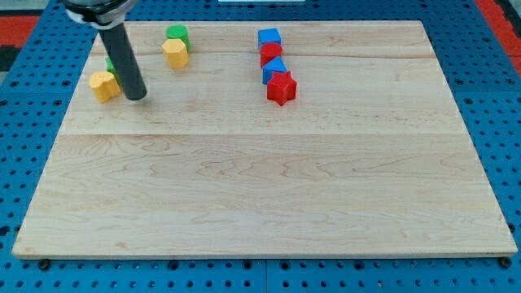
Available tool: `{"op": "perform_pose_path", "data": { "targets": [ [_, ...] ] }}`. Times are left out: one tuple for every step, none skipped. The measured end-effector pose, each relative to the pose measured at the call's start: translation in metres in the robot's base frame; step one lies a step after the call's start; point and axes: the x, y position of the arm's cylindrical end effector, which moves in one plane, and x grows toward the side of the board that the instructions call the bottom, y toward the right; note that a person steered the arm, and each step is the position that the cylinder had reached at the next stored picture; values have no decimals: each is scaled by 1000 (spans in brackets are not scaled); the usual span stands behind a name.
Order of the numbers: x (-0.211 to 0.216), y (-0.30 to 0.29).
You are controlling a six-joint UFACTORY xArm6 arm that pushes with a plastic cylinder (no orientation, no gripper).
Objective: Move the yellow heart to the bottom of the green star
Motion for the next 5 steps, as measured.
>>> {"op": "perform_pose_path", "data": {
  "targets": [
    [-27,0],
    [-50,0],
    [-58,0],
    [-67,-11],
    [-80,-21]
  ]
}}
